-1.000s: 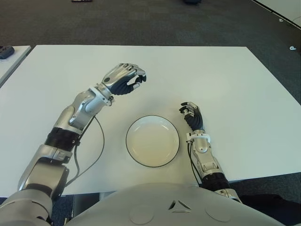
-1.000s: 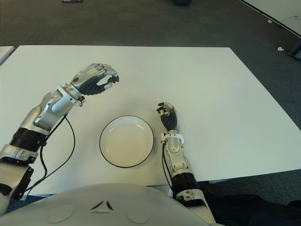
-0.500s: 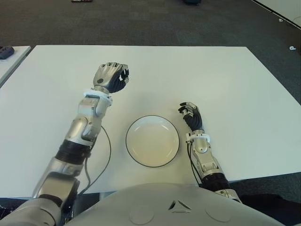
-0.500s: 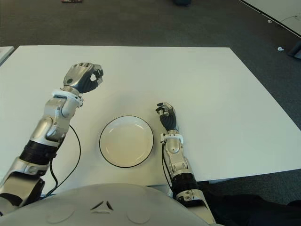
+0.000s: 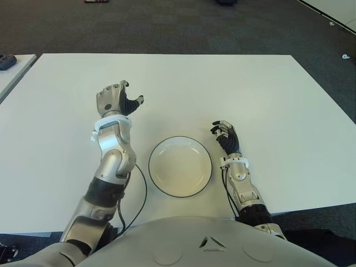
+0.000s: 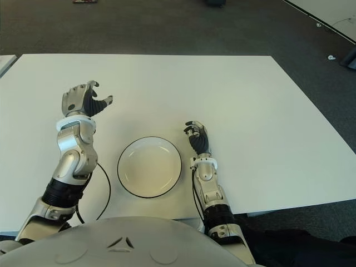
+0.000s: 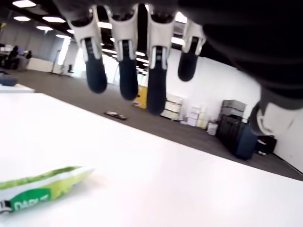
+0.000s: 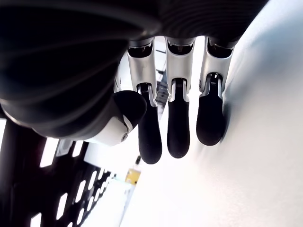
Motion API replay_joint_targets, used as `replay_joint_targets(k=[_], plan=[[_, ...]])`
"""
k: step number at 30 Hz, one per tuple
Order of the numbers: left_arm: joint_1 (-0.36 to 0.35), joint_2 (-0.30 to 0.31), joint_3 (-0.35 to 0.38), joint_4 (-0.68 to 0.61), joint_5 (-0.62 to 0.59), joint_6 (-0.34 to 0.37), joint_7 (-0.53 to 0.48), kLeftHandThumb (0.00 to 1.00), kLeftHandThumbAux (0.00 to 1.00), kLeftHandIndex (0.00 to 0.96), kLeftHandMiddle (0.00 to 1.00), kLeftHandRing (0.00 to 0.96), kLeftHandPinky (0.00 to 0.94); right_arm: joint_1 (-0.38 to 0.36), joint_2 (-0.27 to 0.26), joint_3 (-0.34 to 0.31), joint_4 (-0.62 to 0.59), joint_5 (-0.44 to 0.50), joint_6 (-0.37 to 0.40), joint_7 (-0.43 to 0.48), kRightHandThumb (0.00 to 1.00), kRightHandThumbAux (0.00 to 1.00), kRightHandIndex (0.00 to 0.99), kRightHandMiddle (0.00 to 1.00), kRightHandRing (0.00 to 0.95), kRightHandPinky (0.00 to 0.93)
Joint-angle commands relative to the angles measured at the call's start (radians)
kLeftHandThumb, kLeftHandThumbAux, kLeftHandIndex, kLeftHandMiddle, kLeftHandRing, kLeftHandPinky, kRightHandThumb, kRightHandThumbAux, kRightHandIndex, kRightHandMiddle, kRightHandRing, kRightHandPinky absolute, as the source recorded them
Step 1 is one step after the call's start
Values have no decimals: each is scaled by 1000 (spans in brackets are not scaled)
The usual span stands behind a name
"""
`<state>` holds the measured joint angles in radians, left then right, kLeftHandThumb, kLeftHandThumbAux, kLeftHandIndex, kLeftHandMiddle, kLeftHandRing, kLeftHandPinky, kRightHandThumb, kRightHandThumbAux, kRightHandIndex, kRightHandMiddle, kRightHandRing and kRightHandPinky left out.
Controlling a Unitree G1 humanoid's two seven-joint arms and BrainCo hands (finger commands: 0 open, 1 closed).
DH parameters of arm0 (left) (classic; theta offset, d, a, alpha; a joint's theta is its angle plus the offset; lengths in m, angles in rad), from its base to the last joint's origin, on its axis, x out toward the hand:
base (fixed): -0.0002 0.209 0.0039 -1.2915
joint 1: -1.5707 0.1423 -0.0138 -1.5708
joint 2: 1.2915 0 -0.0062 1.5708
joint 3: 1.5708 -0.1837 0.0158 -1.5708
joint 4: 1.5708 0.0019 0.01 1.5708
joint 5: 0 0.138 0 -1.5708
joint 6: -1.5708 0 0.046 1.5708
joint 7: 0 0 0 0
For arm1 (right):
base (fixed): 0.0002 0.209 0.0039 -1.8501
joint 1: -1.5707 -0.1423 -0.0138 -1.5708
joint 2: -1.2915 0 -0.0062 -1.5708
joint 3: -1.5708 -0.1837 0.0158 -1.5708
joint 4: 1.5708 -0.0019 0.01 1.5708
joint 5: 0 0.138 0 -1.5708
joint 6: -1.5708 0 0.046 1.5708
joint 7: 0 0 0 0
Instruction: Put the toothpaste on the table into the plate.
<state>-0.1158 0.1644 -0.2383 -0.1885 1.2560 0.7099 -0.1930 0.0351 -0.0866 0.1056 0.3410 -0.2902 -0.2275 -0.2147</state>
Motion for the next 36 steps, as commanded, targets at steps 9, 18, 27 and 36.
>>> replay_joint_targets(k=[9, 18, 27, 36], plan=[[62, -13, -34, 66, 89, 135, -40, 219, 348, 0, 35, 8, 19, 15, -1, 12, -24, -15, 60, 17, 825, 703, 355, 497, 455, 366], [77, 3, -38, 126, 133, 194, -41, 163, 317, 0, 6, 0, 0, 12, -1, 8, -24, -16, 67, 19, 825, 703, 353, 503, 467, 395], [121, 24, -18, 127, 115, 213, -22, 141, 315, 0, 0, 0, 0, 7, -4, 7, -7, -14, 47, 16, 825, 702, 353, 508, 484, 427], [146, 53, 29, 163, 67, 206, 10, 139, 315, 0, 0, 0, 0, 8, -4, 3, -8, -9, 47, 18, 826, 702, 353, 509, 491, 434]])
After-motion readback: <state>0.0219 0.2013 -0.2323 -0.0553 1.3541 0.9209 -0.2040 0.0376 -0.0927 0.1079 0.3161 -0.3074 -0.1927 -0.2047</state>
